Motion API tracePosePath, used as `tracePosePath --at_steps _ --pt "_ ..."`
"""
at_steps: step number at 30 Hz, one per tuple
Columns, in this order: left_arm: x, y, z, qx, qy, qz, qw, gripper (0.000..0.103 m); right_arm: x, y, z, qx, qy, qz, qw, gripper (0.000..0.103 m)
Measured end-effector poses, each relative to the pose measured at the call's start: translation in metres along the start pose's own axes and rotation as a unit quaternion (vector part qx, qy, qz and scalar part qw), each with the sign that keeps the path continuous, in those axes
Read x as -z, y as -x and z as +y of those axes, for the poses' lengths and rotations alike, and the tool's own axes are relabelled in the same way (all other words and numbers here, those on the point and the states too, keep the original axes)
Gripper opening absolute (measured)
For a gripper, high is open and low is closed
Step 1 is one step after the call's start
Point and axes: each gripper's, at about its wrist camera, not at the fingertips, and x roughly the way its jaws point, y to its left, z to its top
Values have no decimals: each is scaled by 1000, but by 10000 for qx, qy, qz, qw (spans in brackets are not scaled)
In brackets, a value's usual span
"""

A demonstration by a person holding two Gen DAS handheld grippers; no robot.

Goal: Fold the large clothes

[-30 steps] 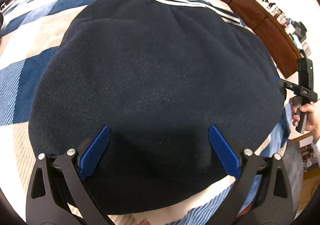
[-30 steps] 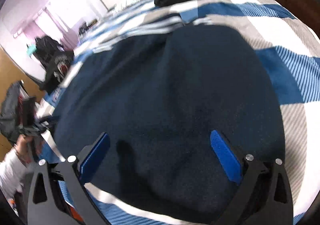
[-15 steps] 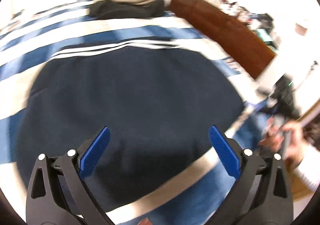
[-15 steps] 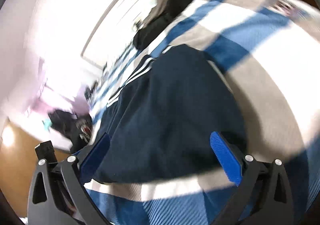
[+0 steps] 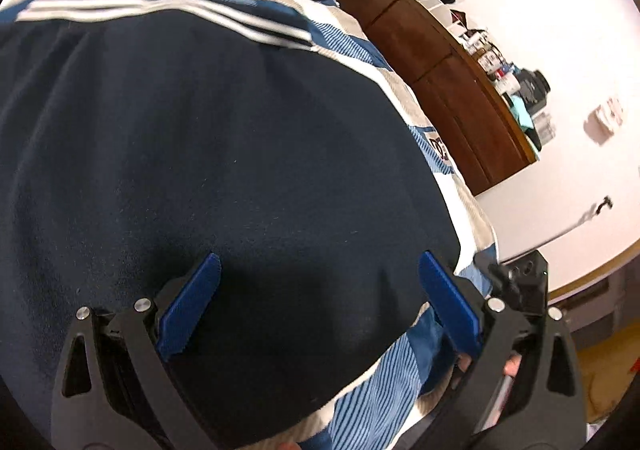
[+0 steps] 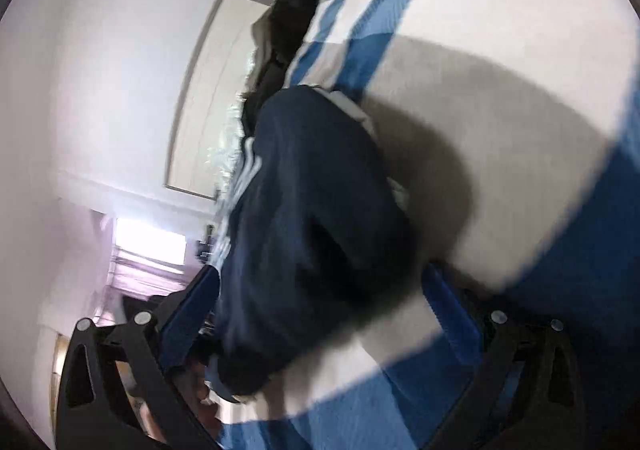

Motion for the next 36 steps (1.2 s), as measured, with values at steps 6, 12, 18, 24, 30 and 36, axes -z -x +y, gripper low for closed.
tracePosePath --at_steps 6,12,18,24,30,36 --pt "2 -12 9 6 249 1 9997 97 -23 -41 3 218 -520 -50 9984 99" --pt "-2 -14 9 -34 252 67 9997 97 -28 -52 28 860 -503 -4 9950 79" --pt "-7 22 10 196 468 -15 9987 97 -31 -43 65 686 215 85 9974 34" --pt "0 96 43 -115 629 -453 9969 97 -35 -51 130 660 1002 186 9926 31" --pt "17 140 104 -203 1190 -636 9906 97 -16 -78 225 477 1972 401 9784 30" --pt "33 123 164 217 1884 -409 9810 97 29 -122 315 429 2857 905 9531 30"
